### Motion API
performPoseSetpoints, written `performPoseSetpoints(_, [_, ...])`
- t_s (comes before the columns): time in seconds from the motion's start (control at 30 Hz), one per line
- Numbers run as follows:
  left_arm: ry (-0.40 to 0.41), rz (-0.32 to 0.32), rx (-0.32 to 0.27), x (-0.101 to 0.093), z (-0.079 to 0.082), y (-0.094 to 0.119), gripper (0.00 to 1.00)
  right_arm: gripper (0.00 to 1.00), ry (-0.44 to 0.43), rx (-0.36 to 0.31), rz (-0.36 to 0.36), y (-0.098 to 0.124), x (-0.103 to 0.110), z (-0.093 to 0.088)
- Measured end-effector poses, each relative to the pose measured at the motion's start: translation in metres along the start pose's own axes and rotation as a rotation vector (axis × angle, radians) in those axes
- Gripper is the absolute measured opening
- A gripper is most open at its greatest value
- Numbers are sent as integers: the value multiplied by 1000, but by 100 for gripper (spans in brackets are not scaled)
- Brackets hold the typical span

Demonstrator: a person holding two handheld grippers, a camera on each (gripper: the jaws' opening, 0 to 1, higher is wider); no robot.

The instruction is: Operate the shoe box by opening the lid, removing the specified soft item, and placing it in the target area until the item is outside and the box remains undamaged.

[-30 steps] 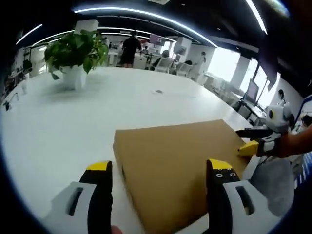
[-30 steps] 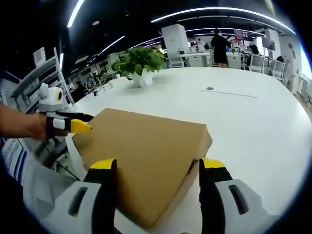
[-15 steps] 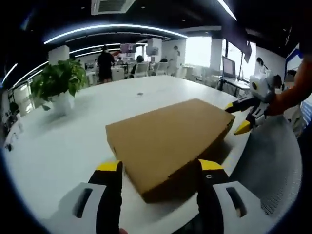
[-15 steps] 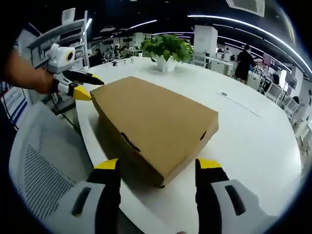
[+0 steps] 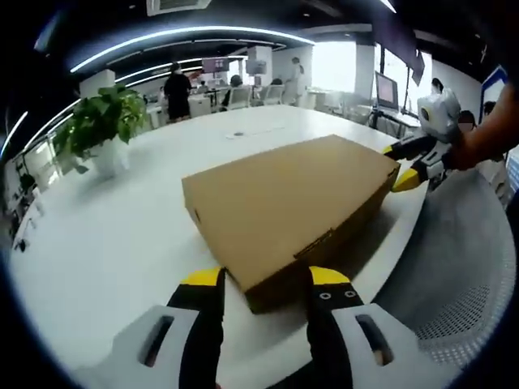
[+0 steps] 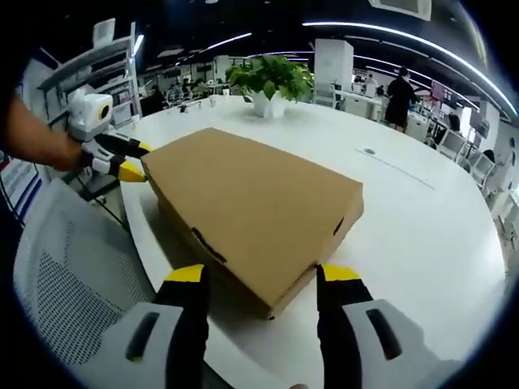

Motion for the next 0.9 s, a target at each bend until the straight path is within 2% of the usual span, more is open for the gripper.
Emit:
performPoseSetpoints(0.37, [9, 1, 7, -2, 2, 1, 37, 47, 6, 15, -2, 1, 2, 2])
performPoseSetpoints(0.53, [32, 2, -10, -3, 4, 7, 37, 47, 3, 4, -4, 9, 3, 8])
performPoseSetpoints(0.9, [65, -1, -65, -4, 26, 28, 37, 48, 9, -50, -10, 27, 6, 24])
Point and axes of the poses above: the point that each gripper's makers call its tool centre point, and the gripper's own axes: y roughly backward along the fingers, x roughly to its left, z roughly out of its top, the point moved 7 cm from there along y, roughly backward along the fingers, and after that the axes turned 5 degrees about x, right-handed, at the moved point
